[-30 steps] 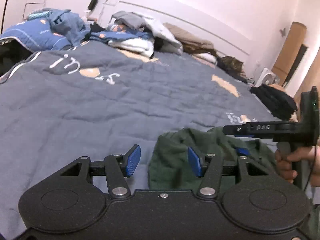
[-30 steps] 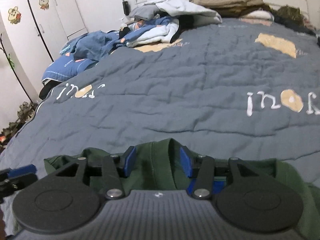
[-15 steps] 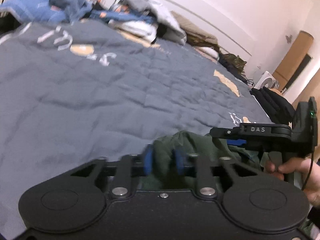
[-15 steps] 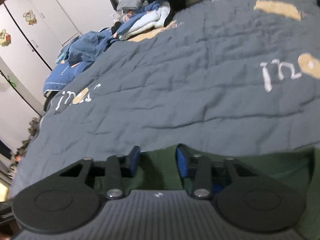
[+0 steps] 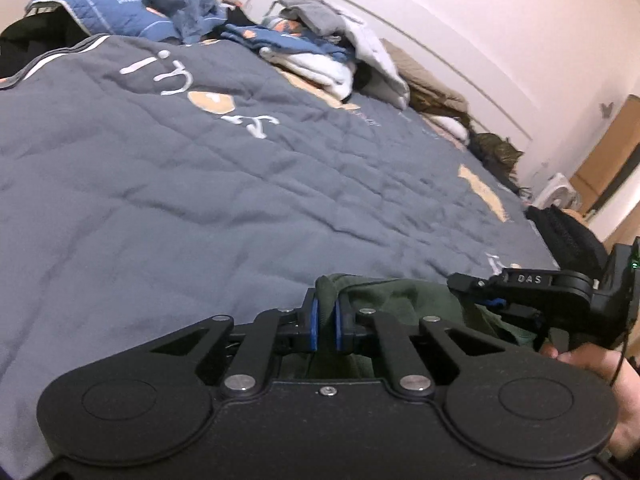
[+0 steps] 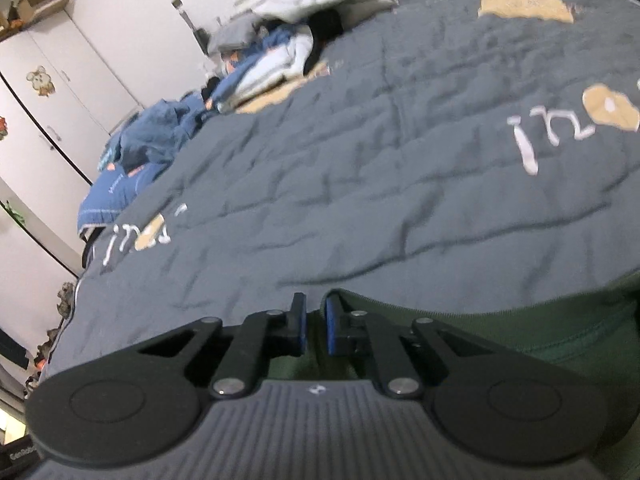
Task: Fold clothes
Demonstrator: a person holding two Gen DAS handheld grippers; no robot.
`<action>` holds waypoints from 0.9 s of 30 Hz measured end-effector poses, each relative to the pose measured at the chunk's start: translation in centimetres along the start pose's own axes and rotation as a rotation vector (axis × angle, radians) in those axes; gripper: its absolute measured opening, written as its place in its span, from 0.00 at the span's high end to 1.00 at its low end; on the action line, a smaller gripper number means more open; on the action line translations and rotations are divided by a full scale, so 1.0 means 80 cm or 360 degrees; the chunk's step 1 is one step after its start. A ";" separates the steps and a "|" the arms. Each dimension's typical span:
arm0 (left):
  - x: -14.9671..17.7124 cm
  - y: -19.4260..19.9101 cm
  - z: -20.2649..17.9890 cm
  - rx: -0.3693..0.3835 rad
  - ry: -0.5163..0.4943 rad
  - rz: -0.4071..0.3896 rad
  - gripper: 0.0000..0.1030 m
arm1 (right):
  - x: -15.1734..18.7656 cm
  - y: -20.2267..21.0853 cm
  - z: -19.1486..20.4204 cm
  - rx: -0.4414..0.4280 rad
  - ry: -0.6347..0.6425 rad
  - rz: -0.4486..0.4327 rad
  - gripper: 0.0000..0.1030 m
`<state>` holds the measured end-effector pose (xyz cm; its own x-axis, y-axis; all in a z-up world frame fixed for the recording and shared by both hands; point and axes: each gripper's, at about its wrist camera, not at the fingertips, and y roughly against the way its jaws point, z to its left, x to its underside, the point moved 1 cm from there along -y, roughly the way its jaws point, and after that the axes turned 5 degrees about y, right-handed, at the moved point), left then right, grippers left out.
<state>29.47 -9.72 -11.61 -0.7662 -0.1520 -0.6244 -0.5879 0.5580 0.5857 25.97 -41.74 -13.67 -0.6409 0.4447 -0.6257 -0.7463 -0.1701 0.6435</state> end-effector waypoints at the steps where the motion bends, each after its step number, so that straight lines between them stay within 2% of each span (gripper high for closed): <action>1: 0.000 -0.001 0.001 -0.0013 0.0010 0.0001 0.91 | -0.001 0.000 0.000 0.0004 0.0008 0.0005 0.91; 3: -0.001 0.001 0.005 -0.0033 0.0049 -0.0012 0.80 | -0.004 0.007 0.003 0.0001 0.0036 0.0006 0.88; 5: -0.004 0.006 0.008 0.0002 0.0068 -0.0024 0.70 | -0.005 0.017 0.006 -0.0007 0.0072 0.0003 0.87; 8: -0.011 0.019 0.012 0.0055 0.0094 -0.0100 0.69 | -0.006 0.037 0.013 -0.0004 0.0136 -0.0004 0.83; 12: -0.013 0.019 0.012 0.0090 0.0122 -0.0078 0.69 | -0.006 0.070 0.018 -0.0018 0.0168 -0.0043 0.74; 19: -0.002 0.001 0.015 -0.0001 0.0145 0.0027 0.70 | 0.013 0.154 0.019 -0.0041 0.0168 -0.0171 0.63; 20: -0.001 0.000 0.017 -0.0002 0.0154 0.0025 0.71 | 0.019 0.167 0.017 -0.0030 0.0167 -0.0189 0.62; 21: 0.000 0.001 0.017 -0.0001 0.0146 0.0016 0.86 | 0.025 0.180 0.016 -0.0018 0.0166 -0.0206 0.60; 27: 0.001 0.007 0.007 -0.0055 0.0120 -0.0043 0.88 | 0.065 0.259 -0.012 0.0088 0.0072 -0.0350 0.56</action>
<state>29.21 -9.00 -11.61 -0.7666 -0.2284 -0.6002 -0.6162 0.5247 0.5874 7.00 -43.79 -3.98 -0.4723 0.4256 -0.7719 -0.8587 -0.0244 0.5120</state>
